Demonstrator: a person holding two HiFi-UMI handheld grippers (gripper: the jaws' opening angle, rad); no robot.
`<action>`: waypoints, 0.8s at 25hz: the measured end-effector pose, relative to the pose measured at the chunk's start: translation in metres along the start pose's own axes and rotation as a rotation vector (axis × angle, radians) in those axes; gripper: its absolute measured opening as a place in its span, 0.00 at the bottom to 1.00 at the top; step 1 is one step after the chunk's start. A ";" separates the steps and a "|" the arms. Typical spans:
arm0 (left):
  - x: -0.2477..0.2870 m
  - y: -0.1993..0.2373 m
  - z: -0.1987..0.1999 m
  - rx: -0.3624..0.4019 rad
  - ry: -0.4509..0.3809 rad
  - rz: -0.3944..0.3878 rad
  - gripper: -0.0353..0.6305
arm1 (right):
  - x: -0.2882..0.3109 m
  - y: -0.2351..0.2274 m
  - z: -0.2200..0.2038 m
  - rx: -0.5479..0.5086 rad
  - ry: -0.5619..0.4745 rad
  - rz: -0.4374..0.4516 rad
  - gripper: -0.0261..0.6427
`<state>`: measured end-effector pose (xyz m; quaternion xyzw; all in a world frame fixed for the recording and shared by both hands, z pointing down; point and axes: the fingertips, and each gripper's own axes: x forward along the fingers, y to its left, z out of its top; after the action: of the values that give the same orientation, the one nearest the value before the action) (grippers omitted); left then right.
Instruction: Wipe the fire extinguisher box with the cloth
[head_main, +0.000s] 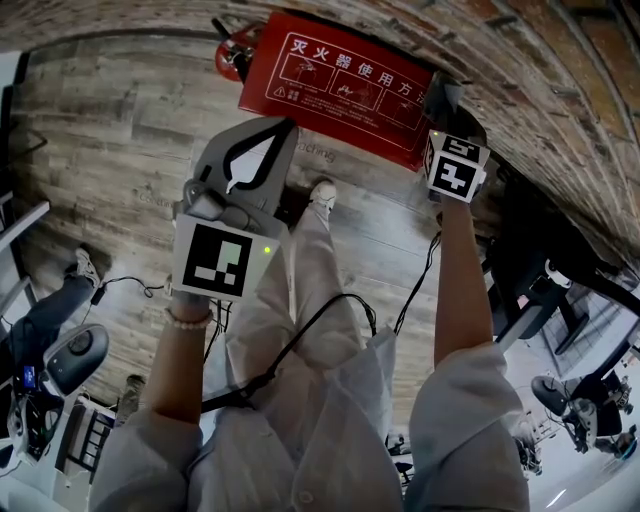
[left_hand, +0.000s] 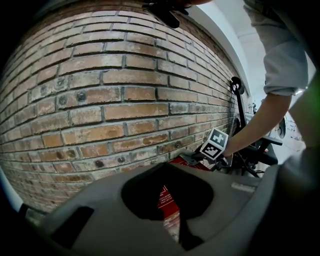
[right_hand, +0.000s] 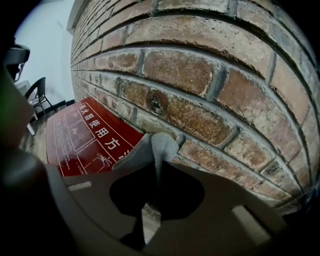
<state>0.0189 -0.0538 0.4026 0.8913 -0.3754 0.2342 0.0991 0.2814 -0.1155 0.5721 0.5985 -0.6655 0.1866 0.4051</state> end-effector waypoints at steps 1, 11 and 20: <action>-0.002 0.001 0.000 0.000 -0.003 0.002 0.05 | -0.003 0.000 0.002 0.003 -0.007 0.001 0.08; -0.022 0.018 0.000 -0.013 -0.012 0.029 0.05 | -0.049 0.045 0.045 -0.105 -0.142 0.070 0.08; -0.043 0.039 -0.011 -0.028 -0.005 0.067 0.05 | -0.071 0.136 0.091 -0.155 -0.242 0.237 0.08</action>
<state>-0.0387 -0.0506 0.3907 0.8773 -0.4087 0.2298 0.1024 0.1207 -0.1074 0.4946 0.5010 -0.7875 0.1079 0.3423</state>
